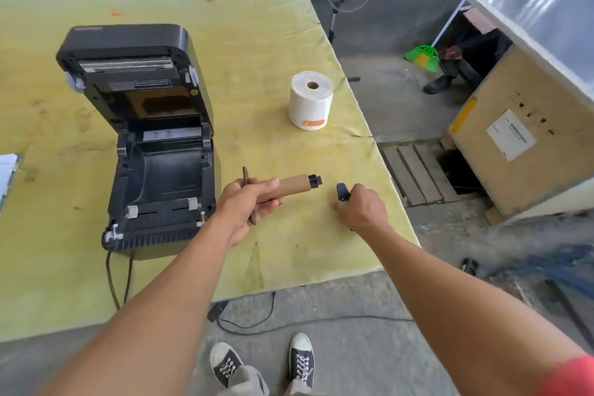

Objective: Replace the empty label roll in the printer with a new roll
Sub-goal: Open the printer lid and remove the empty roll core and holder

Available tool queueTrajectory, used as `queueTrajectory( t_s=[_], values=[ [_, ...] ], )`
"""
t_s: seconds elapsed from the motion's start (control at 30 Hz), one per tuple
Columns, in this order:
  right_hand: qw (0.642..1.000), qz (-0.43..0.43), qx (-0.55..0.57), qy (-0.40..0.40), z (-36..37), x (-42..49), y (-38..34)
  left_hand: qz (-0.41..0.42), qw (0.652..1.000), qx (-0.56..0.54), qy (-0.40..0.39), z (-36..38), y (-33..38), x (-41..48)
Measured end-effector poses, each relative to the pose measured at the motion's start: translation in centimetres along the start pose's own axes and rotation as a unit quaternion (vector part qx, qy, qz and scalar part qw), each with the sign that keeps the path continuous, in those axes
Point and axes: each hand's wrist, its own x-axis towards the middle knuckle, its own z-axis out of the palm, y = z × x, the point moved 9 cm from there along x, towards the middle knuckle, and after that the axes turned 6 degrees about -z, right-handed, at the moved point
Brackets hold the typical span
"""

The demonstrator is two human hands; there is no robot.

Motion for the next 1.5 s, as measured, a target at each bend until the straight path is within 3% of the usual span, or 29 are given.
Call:
queueTrajectory(
  t_s=[0.27,0.37,0.4,0.47,0.57,0.73,0.87,0.93,1.0,1.07,1.23,1.5],
  values=[
    [1.0,0.0,-0.01,0.002,0.2,1.2,0.1,-0.013,1.0,-0.003,0.009,-0.2,-0.5,0.8],
    [0.993,0.012,0.104,0.054,-1.6,0.9,-0.5,-0.006,1.0,-0.006,0.014,-0.2,0.2,0.8],
    [0.977,0.021,0.21,0.041,-1.5,0.9,-1.0,-0.002,1.0,-0.011,0.017,-0.1,0.4,0.8],
    [0.912,0.037,0.403,-0.069,-0.2,0.1,-3.1,0.003,1.0,-0.018,0.021,0.0,0.7,0.8],
    [0.882,-0.01,0.443,-0.163,0.6,-0.6,-6.1,0.005,1.0,-0.01,0.024,0.3,0.8,0.8],
    [0.837,0.032,0.53,-0.136,1.2,0.5,-5.9,0.013,1.0,-0.008,0.022,0.3,1.1,0.8],
    [0.765,0.108,0.635,-0.015,-0.7,2.3,-3.1,0.013,0.999,-0.001,0.05,-0.9,1.6,0.5],
    [0.817,0.083,0.571,0.01,-2.5,3.4,-1.6,0.009,0.998,-0.002,0.065,-1.9,1.7,0.4],
    [0.897,0.023,0.439,-0.035,-3.2,4.0,-1.3,0.005,0.997,-0.003,0.071,-2.5,1.7,0.3],
    [0.936,-0.017,0.339,-0.094,-2.2,4.0,-1.6,-0.001,0.997,-0.001,0.073,-2.7,1.3,0.3],
    [0.96,-0.056,0.235,-0.142,0.9,4.5,-2.7,-0.016,0.998,0.009,0.064,-2.5,-0.1,0.1],
    [0.978,-0.058,0.179,-0.092,1.0,5.6,-3.1,-0.02,0.997,0.018,0.071,-3.1,-0.6,0.2]
  ],
)
